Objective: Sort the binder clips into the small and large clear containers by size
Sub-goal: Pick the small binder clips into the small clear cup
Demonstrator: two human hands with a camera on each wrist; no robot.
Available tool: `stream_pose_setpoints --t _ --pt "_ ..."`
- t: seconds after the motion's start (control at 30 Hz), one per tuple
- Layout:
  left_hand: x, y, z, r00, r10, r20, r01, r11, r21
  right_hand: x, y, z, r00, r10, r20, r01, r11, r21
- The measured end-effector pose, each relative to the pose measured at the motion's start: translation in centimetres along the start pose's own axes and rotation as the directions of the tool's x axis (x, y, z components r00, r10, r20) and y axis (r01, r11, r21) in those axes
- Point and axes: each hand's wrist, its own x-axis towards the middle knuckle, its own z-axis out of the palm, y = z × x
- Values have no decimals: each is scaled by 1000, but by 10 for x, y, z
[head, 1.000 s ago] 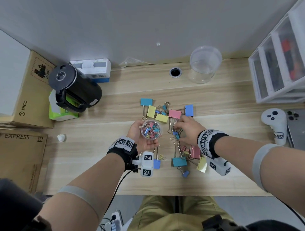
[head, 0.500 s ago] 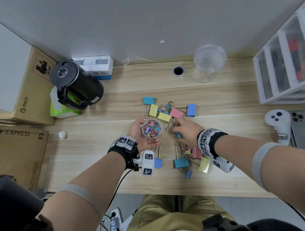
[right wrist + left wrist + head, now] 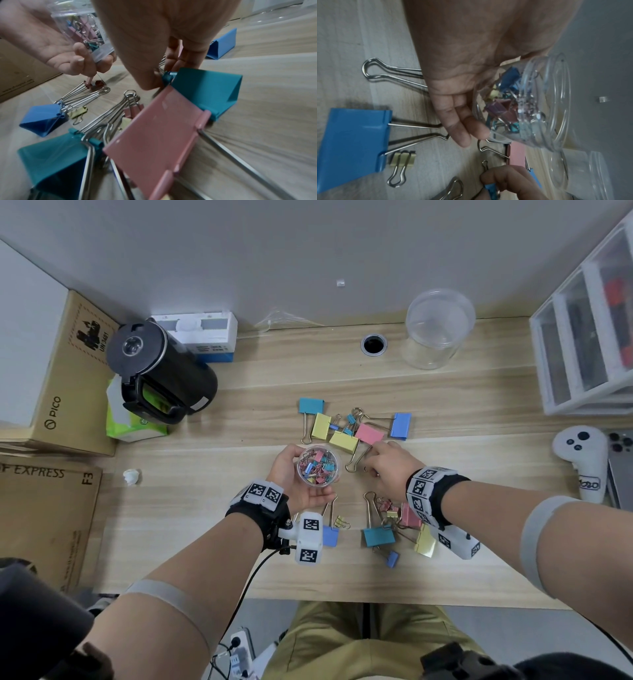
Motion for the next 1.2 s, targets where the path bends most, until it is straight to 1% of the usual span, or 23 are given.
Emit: stream_pose_setpoints --t 0.2,0.4,0.5,0.63,0.77,1.0,1.2 --pt "1 -2 -1 1000 -7 9 7 1000 7 2 0 -3 1000 10 -1 -10 998 62" --pt "-1 -2 0 1000 -5 15 5 1000 13 7 1 -5 997 77 -20 -74 991 112" --pt "-2 -1 0 1000 1 20 -1 1000 9 8 0 -3 994 105 -39 -100 990 98" --pt "-1 -2 0 1000 -7 20 7 1000 6 7 -1 -2 994 112 -6 -111 992 51" --pt "-1 -3 1 1000 -12 14 12 1000 3 7 2 -1 996 84 2 -84 995 55" --pt "0 -3 1 1000 -10 11 10 1000 0 -7 -2 -11 999 31 12 -32 998 57" --pt "1 -2 2 1000 -11 12 11 1000 0 -6 0 -13 1000 -3 20 3 999 44"
